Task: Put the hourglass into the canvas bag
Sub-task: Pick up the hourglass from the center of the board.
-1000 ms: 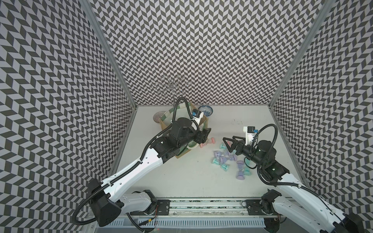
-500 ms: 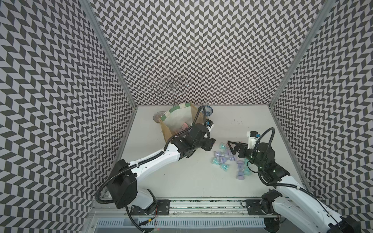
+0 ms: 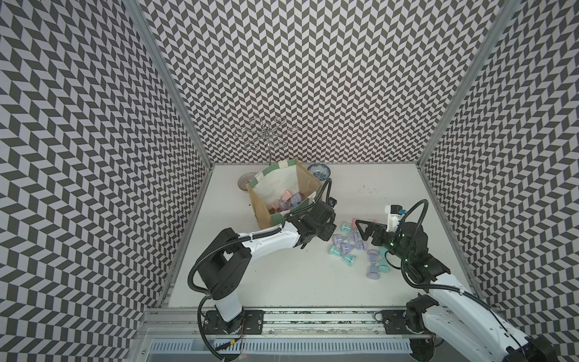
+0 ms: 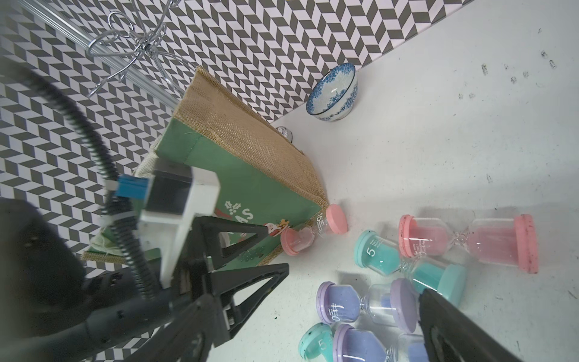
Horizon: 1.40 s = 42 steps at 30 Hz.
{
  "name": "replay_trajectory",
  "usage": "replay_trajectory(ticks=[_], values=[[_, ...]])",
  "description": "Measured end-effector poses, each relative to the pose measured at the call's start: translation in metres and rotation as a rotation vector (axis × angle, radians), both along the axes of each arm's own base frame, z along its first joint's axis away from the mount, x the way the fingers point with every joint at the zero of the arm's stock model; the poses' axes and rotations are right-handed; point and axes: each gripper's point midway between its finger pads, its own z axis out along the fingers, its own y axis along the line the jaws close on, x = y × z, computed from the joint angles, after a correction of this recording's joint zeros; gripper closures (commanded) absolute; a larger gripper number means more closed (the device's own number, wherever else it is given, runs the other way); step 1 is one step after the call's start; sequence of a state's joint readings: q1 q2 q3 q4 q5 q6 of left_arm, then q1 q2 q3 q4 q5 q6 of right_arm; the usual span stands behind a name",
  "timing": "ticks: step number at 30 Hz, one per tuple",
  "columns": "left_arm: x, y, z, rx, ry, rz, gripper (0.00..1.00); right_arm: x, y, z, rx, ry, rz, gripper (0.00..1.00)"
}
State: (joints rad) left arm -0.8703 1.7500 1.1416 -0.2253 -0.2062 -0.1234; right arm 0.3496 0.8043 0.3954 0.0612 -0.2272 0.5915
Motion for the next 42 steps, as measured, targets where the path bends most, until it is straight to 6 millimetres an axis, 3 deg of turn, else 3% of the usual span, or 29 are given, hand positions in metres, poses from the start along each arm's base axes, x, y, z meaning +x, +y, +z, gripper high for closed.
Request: replay_trajectory(ticks=[6, 22, 30, 42], values=[[0.008, 0.003, -0.025, 0.060, 0.004, 0.031, 0.26, 0.000, 0.000, 0.000, 0.003, 0.000, 0.002, 0.01], [0.030, 0.004, -0.056, 0.088, 0.015, 0.110, 0.24, 0.000, 0.001, 0.002, 0.012, -0.014, 0.011, 0.01], [0.025, 0.002, -0.061, 0.061, 0.053, 0.113, 0.29, -0.001, 0.002, 0.000, 0.014, -0.011, 0.017, 0.01], [0.001, 0.021, -0.075, 0.059, 0.113, 0.131, 0.39, 0.000, 0.003, 0.000, 0.018, -0.014, 0.023, 0.01]])
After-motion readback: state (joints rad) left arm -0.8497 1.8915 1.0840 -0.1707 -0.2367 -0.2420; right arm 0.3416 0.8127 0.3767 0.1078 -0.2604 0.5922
